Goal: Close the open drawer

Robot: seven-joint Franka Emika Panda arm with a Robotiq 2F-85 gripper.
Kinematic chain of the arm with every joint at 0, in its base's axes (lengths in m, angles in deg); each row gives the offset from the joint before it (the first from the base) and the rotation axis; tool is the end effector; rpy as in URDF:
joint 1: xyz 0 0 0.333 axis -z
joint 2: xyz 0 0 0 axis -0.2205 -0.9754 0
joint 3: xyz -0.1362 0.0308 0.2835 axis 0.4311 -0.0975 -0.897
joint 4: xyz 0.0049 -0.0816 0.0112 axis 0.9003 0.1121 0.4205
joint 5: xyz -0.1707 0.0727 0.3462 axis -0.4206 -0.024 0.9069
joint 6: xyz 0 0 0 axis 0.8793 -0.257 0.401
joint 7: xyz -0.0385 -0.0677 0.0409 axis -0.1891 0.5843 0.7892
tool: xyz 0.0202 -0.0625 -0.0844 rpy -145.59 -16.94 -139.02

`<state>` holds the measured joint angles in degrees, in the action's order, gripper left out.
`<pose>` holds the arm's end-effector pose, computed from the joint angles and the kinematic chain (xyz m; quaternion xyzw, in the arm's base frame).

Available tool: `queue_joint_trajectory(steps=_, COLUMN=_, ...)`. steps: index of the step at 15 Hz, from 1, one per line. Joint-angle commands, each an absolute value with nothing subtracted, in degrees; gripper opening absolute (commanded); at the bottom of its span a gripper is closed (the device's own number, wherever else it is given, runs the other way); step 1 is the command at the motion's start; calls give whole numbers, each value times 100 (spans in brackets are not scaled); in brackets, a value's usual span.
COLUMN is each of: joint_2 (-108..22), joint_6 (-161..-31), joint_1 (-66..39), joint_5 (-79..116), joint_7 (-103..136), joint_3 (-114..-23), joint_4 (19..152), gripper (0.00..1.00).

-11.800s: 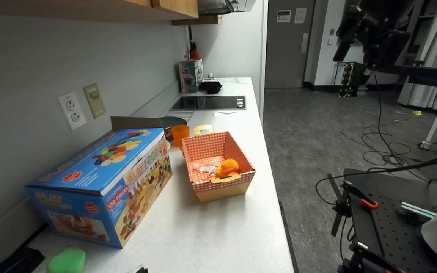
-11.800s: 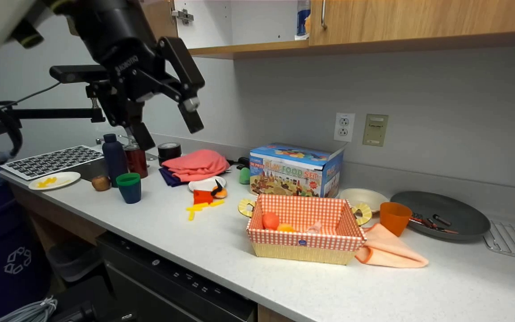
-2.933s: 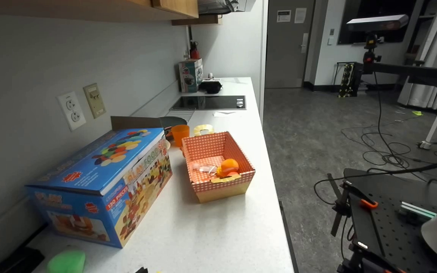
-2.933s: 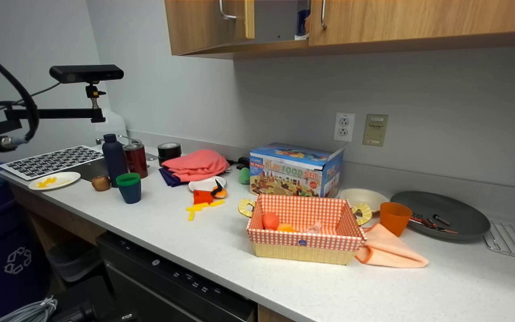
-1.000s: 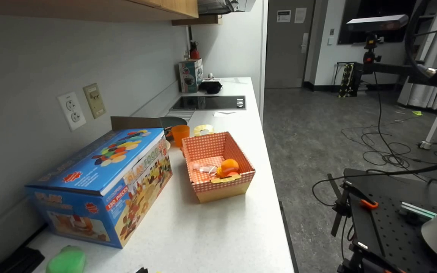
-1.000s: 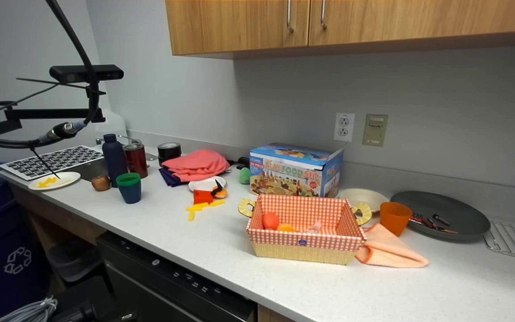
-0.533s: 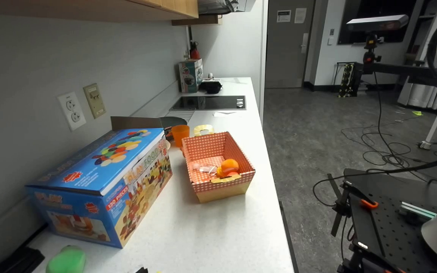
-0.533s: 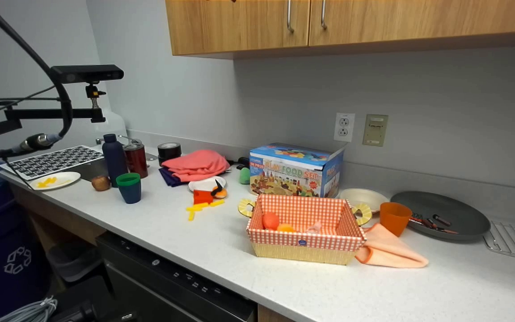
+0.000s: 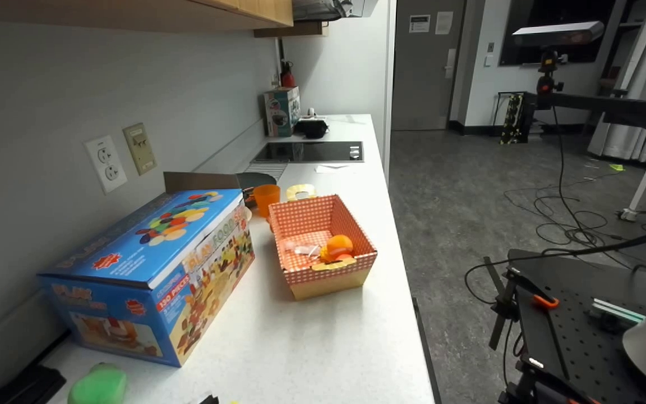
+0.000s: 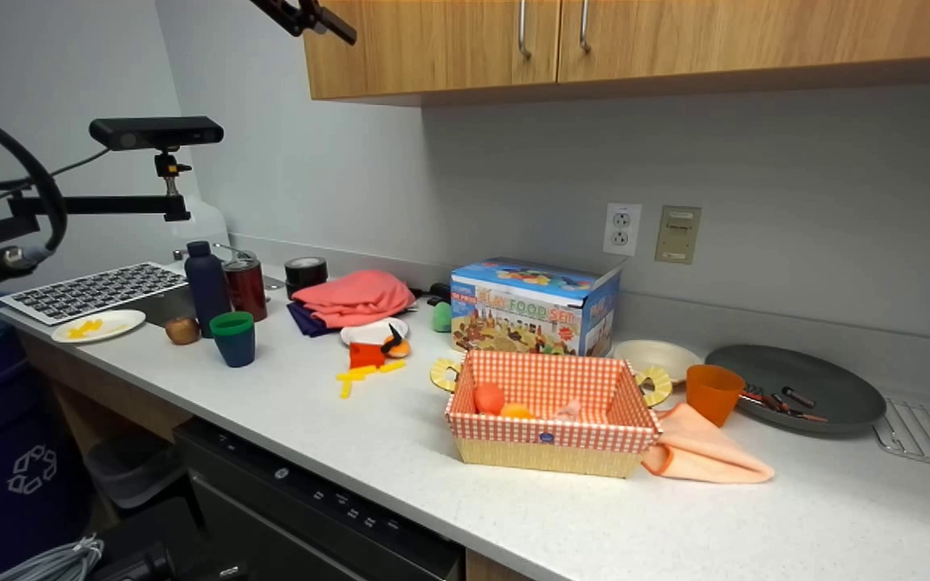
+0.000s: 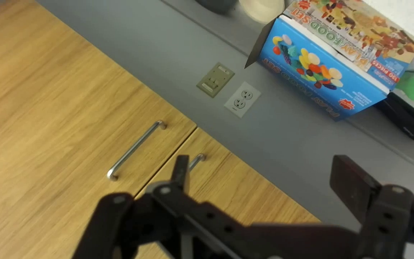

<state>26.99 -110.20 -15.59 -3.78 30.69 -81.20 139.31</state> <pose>0.3134 0.0962 0.6548 0.8179 0.2733 0.4424 0.2463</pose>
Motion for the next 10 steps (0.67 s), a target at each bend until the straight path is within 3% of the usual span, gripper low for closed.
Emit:
queue_joint_trajectory(steps=1, joint_2=2816, joint_6=-10944, joint_1=-1538, joint_5=-310, joint_7=3086, joint_3=-8165, joint_4=13974, gripper=100)
queue_joint_trajectory(steps=10, joint_2=2936, joint_6=-10896, joint_1=-1540, joint_5=-290, joint_7=3078, joint_3=-8172, joint_4=14053, gripper=100)
